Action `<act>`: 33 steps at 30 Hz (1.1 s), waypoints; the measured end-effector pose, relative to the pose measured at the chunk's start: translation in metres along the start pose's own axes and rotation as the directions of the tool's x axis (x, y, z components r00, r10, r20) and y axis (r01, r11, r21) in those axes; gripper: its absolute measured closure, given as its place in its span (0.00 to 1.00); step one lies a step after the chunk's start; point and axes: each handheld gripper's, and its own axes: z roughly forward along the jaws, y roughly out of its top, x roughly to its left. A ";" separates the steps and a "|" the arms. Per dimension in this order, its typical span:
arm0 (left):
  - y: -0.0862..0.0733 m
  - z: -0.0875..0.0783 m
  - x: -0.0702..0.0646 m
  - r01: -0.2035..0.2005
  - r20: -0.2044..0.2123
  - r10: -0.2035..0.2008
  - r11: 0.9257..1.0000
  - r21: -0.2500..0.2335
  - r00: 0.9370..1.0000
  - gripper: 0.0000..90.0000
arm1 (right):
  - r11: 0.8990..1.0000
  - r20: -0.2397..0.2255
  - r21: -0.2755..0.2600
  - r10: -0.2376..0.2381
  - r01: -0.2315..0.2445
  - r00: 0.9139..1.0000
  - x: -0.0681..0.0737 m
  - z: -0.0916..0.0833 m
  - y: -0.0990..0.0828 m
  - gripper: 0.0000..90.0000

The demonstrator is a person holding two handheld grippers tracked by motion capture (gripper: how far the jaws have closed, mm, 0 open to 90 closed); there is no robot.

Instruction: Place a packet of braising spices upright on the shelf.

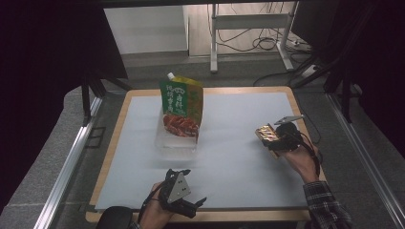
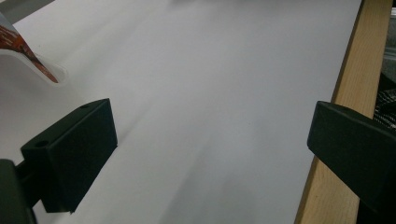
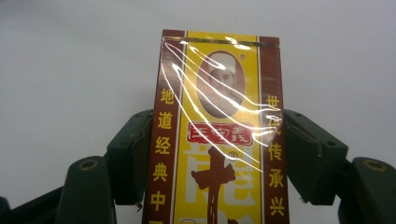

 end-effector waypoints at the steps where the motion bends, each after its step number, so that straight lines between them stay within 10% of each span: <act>1: 0.000 0.000 0.000 -0.001 0.000 0.001 1.000 0.001 1.000 0.01 | 1.000 -0.011 -0.001 -0.003 0.003 1.000 0.002 0.000 0.000 0.35; 16: 0.000 0.000 -0.001 -0.004 0.002 0.004 1.000 0.002 1.000 0.01 | 0.995 -0.136 0.012 -0.097 0.100 0.986 0.043 0.008 -0.007 0.35; 33: 0.000 0.003 -0.001 -0.009 0.003 0.009 1.000 0.011 1.000 0.02 | 0.986 -0.154 0.145 -0.065 0.088 0.986 0.038 0.013 0.003 0.20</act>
